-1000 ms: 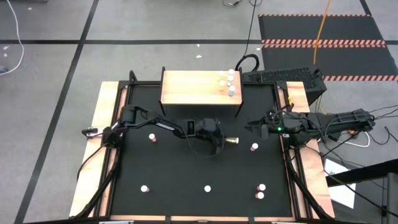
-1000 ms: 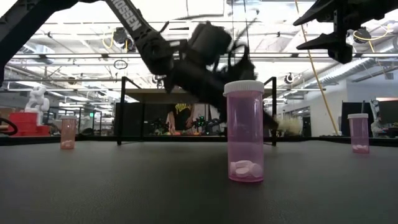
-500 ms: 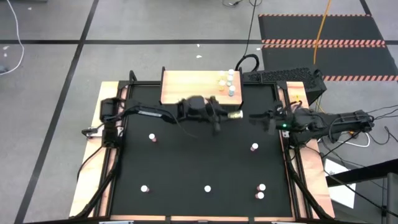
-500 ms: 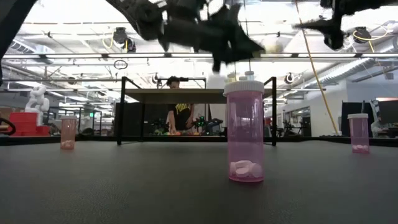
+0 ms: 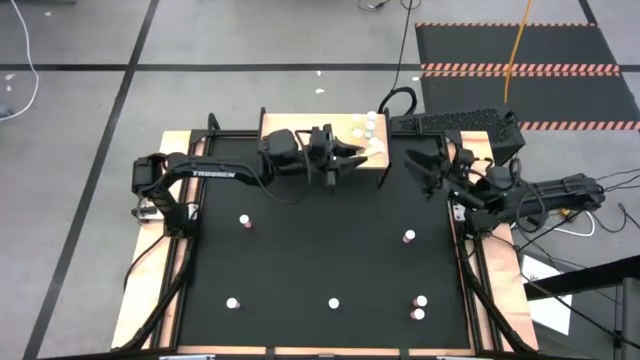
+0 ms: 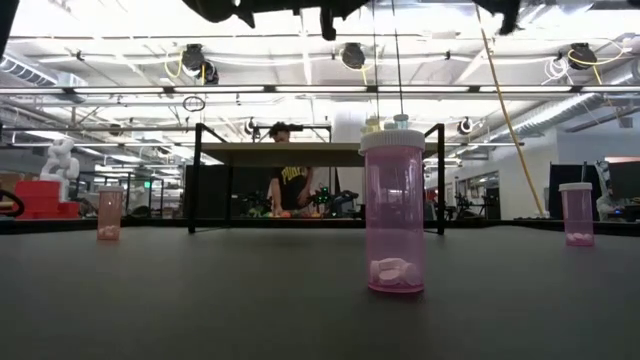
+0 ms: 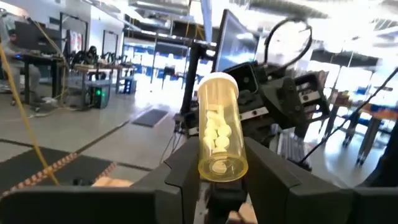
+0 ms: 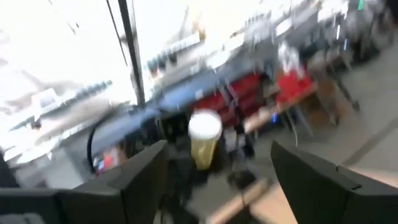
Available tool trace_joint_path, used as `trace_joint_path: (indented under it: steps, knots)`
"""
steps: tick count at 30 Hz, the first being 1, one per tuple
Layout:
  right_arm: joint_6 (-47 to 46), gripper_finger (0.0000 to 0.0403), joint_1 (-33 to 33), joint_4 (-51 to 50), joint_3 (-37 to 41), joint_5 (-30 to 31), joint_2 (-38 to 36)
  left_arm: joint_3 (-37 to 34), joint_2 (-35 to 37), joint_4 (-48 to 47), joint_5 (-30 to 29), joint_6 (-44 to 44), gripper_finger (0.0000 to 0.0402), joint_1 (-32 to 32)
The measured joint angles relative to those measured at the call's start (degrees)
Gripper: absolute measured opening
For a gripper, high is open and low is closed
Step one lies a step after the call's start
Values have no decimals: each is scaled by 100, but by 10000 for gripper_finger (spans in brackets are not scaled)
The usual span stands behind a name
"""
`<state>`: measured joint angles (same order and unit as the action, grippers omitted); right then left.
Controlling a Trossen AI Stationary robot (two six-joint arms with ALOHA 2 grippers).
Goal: Pick and place medicine bottles onto shelf by color
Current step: Put the yellow pill bottle on the shelf aligned with the other yellow pill bottles
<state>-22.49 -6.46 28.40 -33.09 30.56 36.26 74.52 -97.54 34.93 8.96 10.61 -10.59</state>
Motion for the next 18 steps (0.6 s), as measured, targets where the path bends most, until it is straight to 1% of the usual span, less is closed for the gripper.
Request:
trace_joint_path:
  steps: [3, 5, 8, 11, 15, 18]
  knots:
    - [353, 283, 179, 1053, -1, -141, 456, 0, 22, 285, 8, 215, 113, 0]
    - [372, 282, 299, 1250, -44, -301, 670, 0, 15, 511, 19, 409, 114, 0]
    - [326, 282, 460, 1192, -289, -723, 960, 0, 14, 795, 144, 574, 114, 0]
    - [733, 282, 552, 1075, -767, -1124, 1250, 0, 16, 922, 372, 609, 114, 0]
    - [1600, 282, 651, 316, -1442, -1295, 1549, 0, 16, 1118, 748, 612, 114, 0]
    - [1739, 282, 703, -209, -1873, -1514, 1748, 0, 14, 1137, 846, 618, 115, 0]
